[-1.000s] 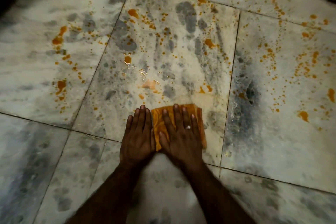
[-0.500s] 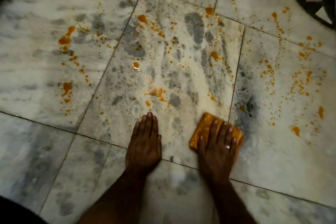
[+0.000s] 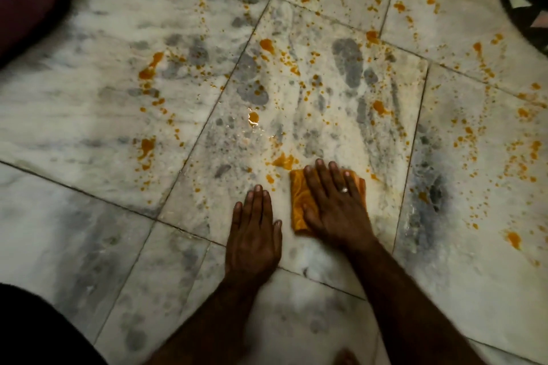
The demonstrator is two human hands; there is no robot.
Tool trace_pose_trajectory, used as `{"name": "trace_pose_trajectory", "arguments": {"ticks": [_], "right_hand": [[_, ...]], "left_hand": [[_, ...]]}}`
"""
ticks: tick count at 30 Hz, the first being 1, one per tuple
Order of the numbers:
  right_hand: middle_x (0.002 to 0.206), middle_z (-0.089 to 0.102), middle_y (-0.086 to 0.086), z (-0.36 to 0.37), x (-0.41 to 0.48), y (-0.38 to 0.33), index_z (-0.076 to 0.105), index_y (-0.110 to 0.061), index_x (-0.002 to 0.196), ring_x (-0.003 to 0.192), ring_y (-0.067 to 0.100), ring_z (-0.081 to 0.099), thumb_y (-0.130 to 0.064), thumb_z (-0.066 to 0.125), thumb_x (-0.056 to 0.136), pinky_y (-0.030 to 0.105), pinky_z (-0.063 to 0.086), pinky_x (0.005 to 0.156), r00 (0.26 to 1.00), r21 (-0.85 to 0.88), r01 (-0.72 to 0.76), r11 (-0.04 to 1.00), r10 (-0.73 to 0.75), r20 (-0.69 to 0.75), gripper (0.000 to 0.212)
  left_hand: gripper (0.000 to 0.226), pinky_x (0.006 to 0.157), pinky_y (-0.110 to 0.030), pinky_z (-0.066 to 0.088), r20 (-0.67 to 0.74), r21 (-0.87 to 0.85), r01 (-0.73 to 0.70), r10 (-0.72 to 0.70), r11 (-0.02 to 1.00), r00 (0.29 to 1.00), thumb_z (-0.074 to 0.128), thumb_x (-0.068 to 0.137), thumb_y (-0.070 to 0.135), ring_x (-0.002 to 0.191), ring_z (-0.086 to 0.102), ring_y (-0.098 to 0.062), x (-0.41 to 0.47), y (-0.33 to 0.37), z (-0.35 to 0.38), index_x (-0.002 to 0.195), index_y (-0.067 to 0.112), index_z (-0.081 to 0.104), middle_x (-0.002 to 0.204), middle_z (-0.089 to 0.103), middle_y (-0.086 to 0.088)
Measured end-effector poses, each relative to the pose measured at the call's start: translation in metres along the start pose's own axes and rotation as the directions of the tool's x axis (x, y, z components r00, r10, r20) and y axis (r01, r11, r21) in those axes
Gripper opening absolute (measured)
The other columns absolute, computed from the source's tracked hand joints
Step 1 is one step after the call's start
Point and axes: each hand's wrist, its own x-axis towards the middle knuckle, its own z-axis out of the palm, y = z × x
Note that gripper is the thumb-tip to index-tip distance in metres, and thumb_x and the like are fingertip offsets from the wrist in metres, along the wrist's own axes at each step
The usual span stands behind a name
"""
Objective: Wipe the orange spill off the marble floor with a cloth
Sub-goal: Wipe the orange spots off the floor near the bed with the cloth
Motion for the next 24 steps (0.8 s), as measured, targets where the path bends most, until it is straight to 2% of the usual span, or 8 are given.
{"name": "trace_pose_trajectory", "arguments": {"ticks": [2, 5, 8, 12, 15, 17, 19, 24], "right_hand": [[0.171, 0.011, 0.009, 0.004, -0.016, 0.003, 0.014, -0.019, 0.164, 0.158, 0.031, 0.012, -0.056, 0.029, 0.098, 0.054, 0.014, 0.125, 0.991, 0.033, -0.130, 0.991, 0.130, 0.016, 0.077], [0.171, 0.013, 0.011, 0.010, -0.053, -0.019, 0.016, -0.013, 0.163, 0.157, 0.032, 0.015, -0.053, 0.026, 0.100, 0.055, 0.017, 0.125, 0.955, 0.057, -0.297, 0.953, 0.297, 0.011, 0.075], [0.170, 0.016, 0.014, 0.010, -0.069, -0.059, 0.023, -0.011, 0.162, 0.155, 0.037, 0.021, -0.052, 0.033, 0.097, 0.059, 0.021, 0.122, 0.968, 0.071, -0.249, 0.966, 0.247, 0.039, 0.077], [0.168, 0.024, 0.013, 0.004, -0.042, -0.111, 0.027, -0.020, 0.161, 0.154, 0.038, 0.026, -0.051, 0.042, 0.095, 0.062, 0.027, 0.119, 1.000, 0.100, -0.021, 0.995, 0.021, 0.000, 0.075], [0.168, 0.025, 0.011, -0.002, 0.003, -0.115, 0.029, -0.024, 0.161, 0.154, 0.035, 0.026, -0.052, 0.042, 0.095, 0.060, 0.024, 0.120, 0.995, 0.090, 0.095, 0.991, -0.091, -0.051, 0.073], [0.170, 0.021, 0.008, -0.004, 0.036, -0.100, 0.023, -0.026, 0.162, 0.156, 0.032, 0.021, -0.055, 0.037, 0.095, 0.059, 0.020, 0.122, 0.992, 0.080, 0.125, 0.989, -0.123, -0.033, 0.074], [0.171, 0.015, 0.006, -0.005, 0.062, -0.078, 0.017, -0.027, 0.164, 0.157, 0.030, 0.016, -0.056, 0.031, 0.097, 0.058, 0.017, 0.124, 0.996, 0.075, 0.090, 0.993, -0.090, -0.012, 0.074], [0.172, 0.009, 0.008, -0.007, 0.064, -0.011, 0.009, -0.023, 0.164, 0.158, 0.030, 0.011, -0.056, 0.021, 0.101, 0.053, 0.009, 0.127, 0.987, 0.084, -0.158, 0.984, 0.156, 0.033, 0.072]], "left_hand": [[0.062, 0.125, -0.048, 0.017, 0.001, 0.021, 0.034, -0.034, 0.999, 0.999, 0.033, 0.104, 0.034, 0.152, 0.025, -0.031, 0.005, -0.014, -0.003, 0.155, -0.001, 0.029, 0.163, 0.026, -0.019], [0.063, 0.125, -0.047, 0.015, -0.011, 0.050, 0.090, -0.089, 0.995, 0.996, 0.032, 0.104, 0.036, 0.151, 0.028, -0.032, 0.008, -0.036, -0.008, 0.154, -0.001, 0.031, 0.162, 0.028, -0.020], [0.063, 0.125, -0.049, 0.017, -0.027, 0.068, 0.128, -0.127, 0.989, 0.992, 0.030, 0.104, 0.036, 0.151, 0.027, -0.033, 0.009, -0.055, -0.013, 0.154, -0.002, 0.029, 0.162, 0.028, -0.021], [0.061, 0.124, -0.050, 0.020, -0.081, 0.100, 0.151, -0.143, 0.984, 0.986, 0.032, 0.105, 0.033, 0.151, 0.027, -0.033, 0.006, -0.073, -0.016, 0.154, -0.003, 0.029, 0.162, 0.027, -0.022], [0.061, 0.124, -0.049, 0.018, -0.096, 0.108, 0.201, -0.191, 0.974, 0.977, 0.031, 0.104, 0.033, 0.151, 0.026, -0.033, 0.005, -0.085, -0.019, 0.154, -0.003, 0.029, 0.162, 0.027, -0.022], [0.063, 0.125, -0.048, 0.017, -0.084, 0.105, 0.234, -0.226, 0.967, 0.971, 0.029, 0.103, 0.034, 0.152, 0.024, -0.032, 0.006, -0.089, -0.022, 0.155, -0.002, 0.027, 0.163, 0.025, -0.021], [0.064, 0.125, -0.047, 0.015, -0.068, 0.099, 0.262, -0.256, 0.960, 0.964, 0.026, 0.103, 0.036, 0.153, 0.021, -0.031, 0.006, -0.093, -0.023, 0.156, 0.000, 0.024, 0.164, 0.022, -0.019], [0.064, 0.125, -0.046, 0.013, -0.089, 0.089, 0.372, -0.365, 0.924, 0.927, 0.026, 0.104, 0.035, 0.153, 0.020, -0.030, 0.008, -0.113, -0.027, 0.156, 0.000, 0.024, 0.165, 0.022, -0.019]]}}
